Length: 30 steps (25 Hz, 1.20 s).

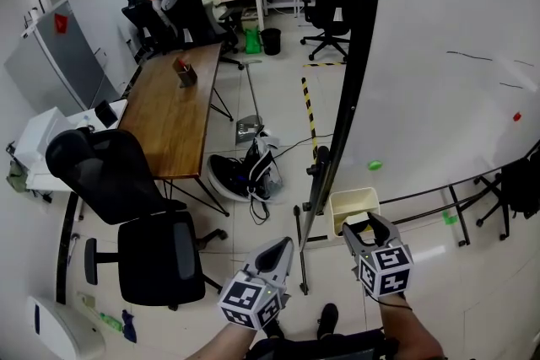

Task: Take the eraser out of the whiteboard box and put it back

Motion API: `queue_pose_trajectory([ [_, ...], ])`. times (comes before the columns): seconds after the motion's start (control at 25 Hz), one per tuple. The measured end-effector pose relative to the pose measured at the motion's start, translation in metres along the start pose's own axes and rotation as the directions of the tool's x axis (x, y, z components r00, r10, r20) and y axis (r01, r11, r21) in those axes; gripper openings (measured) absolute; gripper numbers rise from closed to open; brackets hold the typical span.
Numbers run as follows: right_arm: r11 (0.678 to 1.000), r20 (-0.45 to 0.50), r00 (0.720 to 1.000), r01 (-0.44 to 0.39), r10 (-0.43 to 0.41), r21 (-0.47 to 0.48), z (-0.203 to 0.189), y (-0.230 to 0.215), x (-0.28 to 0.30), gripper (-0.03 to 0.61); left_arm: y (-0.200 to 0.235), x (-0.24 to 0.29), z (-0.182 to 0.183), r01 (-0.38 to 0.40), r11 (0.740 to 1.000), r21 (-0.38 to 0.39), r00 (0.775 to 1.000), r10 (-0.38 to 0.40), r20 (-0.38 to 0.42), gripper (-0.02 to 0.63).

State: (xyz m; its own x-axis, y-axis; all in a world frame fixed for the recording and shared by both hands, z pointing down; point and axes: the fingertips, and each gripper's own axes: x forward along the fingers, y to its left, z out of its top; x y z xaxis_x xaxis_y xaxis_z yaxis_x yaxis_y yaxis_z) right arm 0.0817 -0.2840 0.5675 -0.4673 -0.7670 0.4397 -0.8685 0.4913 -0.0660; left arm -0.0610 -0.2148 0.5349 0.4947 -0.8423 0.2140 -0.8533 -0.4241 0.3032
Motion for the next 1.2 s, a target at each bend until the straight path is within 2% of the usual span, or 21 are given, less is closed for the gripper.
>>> queue_pose_trajectory([
  [0.44,1.0,0.002,1.0,-0.003,0.003,0.021,0.011,0.003,-0.023,0.29,-0.013,-0.021,0.025,-0.001,1.0,0.018,1.0,0.001,0.026,0.028],
  [0.76,0.999,0.126,0.992,-0.027,0.022,0.034,0.063,0.01,-0.089,0.29,-0.041,-0.05,0.059,-0.005,1.0,0.031,0.996,0.002,0.085,0.028],
  [1.0,0.997,0.261,0.963,-0.069,0.061,0.022,0.106,0.021,-0.149,0.268,-0.063,-0.077,0.091,0.015,0.999,0.041,0.988,-0.021,0.152,0.028],
  [1.12,0.998,0.304,0.951,-0.068,0.063,0.004,0.122,0.025,-0.174,0.144,-0.077,-0.086,0.106,0.024,0.998,0.064,0.984,-0.034,0.172,0.028],
  [1.2,0.997,0.325,0.943,-0.075,0.072,-0.003,0.129,0.028,-0.188,0.025,-0.086,-0.091,0.111,0.027,0.996,0.084,0.983,-0.041,0.18,0.028],
])
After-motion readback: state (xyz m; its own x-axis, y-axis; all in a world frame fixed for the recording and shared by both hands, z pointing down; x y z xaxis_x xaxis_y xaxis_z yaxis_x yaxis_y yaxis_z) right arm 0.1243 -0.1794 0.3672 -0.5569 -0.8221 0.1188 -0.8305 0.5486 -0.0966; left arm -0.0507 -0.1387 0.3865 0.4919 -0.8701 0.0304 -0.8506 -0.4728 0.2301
